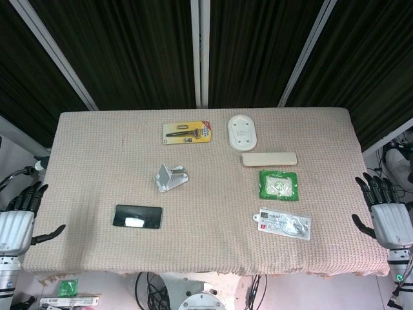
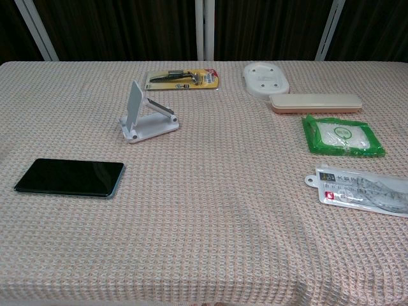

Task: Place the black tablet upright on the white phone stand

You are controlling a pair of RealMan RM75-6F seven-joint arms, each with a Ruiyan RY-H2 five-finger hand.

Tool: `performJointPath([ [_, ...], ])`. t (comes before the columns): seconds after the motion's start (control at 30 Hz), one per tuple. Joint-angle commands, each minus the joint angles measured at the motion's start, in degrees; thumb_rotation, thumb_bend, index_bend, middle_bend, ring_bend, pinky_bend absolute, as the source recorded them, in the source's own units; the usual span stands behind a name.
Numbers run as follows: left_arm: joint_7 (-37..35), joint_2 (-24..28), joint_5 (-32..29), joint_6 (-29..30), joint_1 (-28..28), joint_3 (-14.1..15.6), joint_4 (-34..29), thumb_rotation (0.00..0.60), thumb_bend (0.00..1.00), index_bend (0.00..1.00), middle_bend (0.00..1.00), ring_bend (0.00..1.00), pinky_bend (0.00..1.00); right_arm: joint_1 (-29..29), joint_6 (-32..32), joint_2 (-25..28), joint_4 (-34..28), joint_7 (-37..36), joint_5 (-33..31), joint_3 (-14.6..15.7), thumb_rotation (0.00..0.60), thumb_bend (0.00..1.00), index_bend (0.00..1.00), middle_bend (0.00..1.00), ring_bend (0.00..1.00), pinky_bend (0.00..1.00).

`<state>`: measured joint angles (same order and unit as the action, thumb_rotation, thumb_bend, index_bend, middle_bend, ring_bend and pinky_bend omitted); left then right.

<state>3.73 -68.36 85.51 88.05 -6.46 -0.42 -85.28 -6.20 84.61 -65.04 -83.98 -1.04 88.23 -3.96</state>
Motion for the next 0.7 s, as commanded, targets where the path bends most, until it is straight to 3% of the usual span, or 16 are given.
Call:
performJointPath([
  [0.03, -0.2, 0.0, 0.0, -0.1, 0.1, -0.1, 0.2, 0.394, 0.12, 0.07, 0.05, 0.09, 0.23, 0.0, -0.1, 0.0, 0.0, 0.1, 0.0, 0.1, 0.6, 0.19, 0.0, 0.0, 0.0, 0.0],
  [0.4, 0.0, 0.6, 0.8, -0.5, 0.6, -0.2, -1.3, 0.401, 0.12, 0.07, 0.05, 0.09, 0.23, 0.2, 0.5, 0.4, -1.0, -0.1, -0.1, 0.1, 0.6, 0.19, 0.0, 0.0, 0.0, 0.0],
  [0.7, 3.8, 2.9, 0.1, -7.5, -2.6, -0.1, -9.1, 0.453, 0.12, 0.07, 0.05, 0.09, 0.23, -0.4, -0.6, 1.3, -0.9, -0.2, -1.2, -0.5, 0.6, 0.19, 0.0, 0.0, 0.0, 0.0],
])
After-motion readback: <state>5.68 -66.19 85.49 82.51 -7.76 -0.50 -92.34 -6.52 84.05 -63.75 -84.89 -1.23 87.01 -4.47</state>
